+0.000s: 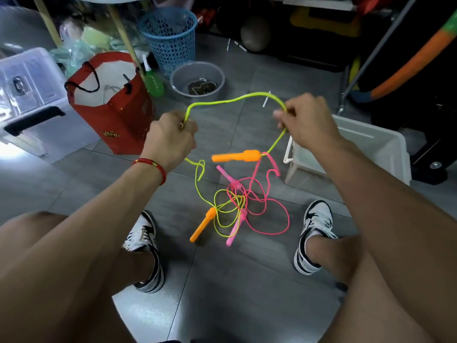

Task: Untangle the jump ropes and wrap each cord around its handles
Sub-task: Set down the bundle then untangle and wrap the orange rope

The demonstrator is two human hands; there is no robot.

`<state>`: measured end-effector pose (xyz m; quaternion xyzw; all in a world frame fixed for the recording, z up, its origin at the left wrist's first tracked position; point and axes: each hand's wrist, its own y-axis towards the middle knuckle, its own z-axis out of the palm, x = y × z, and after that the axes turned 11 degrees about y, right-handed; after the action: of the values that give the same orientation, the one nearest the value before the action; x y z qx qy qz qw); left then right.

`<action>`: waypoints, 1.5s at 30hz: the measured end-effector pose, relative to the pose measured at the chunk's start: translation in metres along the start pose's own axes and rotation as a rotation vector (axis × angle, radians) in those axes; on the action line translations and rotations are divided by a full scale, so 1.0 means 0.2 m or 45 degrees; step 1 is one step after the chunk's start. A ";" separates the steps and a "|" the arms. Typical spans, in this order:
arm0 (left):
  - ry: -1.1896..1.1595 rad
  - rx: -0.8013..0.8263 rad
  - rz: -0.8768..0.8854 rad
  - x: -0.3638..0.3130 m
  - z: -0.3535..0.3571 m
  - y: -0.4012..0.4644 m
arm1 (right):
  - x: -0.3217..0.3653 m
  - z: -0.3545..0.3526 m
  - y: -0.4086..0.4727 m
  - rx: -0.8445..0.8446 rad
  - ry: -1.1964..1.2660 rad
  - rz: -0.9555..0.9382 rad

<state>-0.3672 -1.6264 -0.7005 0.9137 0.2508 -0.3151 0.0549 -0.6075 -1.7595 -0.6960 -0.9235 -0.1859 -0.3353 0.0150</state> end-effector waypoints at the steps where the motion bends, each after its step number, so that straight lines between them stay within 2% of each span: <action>1: 0.016 0.020 -0.009 0.00 0.00 0.00 | 0.00 -0.01 0.01 -0.051 0.049 0.009; 5: 0.079 0.049 -0.058 0.04 0.01 0.02 | -0.03 -0.01 0.01 -0.051 -0.190 0.042; 11: 0.149 0.107 -0.041 0.05 0.04 0.02 | -0.05 -0.06 -0.01 -0.100 0.057 0.076; 15: 0.173 0.094 -0.041 0.06 0.06 0.04 | -0.08 -0.16 -0.03 -0.233 -0.031 -0.025; 18: 0.176 0.062 -0.057 0.06 0.06 0.06 | -0.09 -0.22 -0.04 -0.310 -0.196 0.009; 20: 0.174 0.040 -0.030 0.07 0.06 0.07 | -0.08 -0.26 -0.05 -0.389 -0.101 -0.007; 21: 0.192 0.023 -0.001 0.07 0.08 0.07 | -0.08 -0.28 -0.05 -0.395 0.072 -0.027; 24: 0.342 -0.049 0.134 0.09 0.11 0.08 | -0.03 -0.28 -0.07 -0.172 0.515 0.026; 26: 0.354 -0.043 0.153 0.07 0.12 0.06 | -0.01 -0.25 -0.11 0.084 0.563 0.086; 28: 0.180 0.037 0.150 0.05 0.15 0.06 | -0.01 -0.20 -0.16 0.263 0.542 0.115; 31: -0.110 0.155 0.246 0.03 0.20 0.04 | 0.00 -0.11 -0.18 0.329 0.508 0.169; 33: -0.138 0.269 0.305 0.04 0.26 0.02 | -0.01 -0.02 -0.20 0.323 0.512 0.241; 34: -0.127 0.357 0.283 0.07 0.29 0.01 | -0.02 0.02 -0.20 0.323 0.525 0.284; 36: -0.112 0.575 0.065 0.13 0.35 -0.02 | -0.05 0.10 -0.23 0.355 0.553 0.362; 38: 0.149 0.778 -0.114 0.24 0.40 -0.04 | -0.09 0.17 -0.27 0.483 0.547 0.417; 40: 0.484 0.871 -0.198 0.33 0.46 -0.06 | -0.15 0.23 -0.32 0.673 0.510 0.460; 43: 0.684 0.948 -0.200 0.48 0.61 -0.09 | -0.25 0.33 -0.37 0.891 0.461 0.526; 45: 0.798 0.996 -0.179 0.61 0.76 -0.12 | -0.31 0.41 -0.36 0.922 0.498 0.604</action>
<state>-0.3807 -1.5934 -0.8932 0.8973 0.1792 -0.0991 -0.3910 -0.6263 -1.7012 -0.8053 -0.7953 -0.0684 -0.4040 0.4468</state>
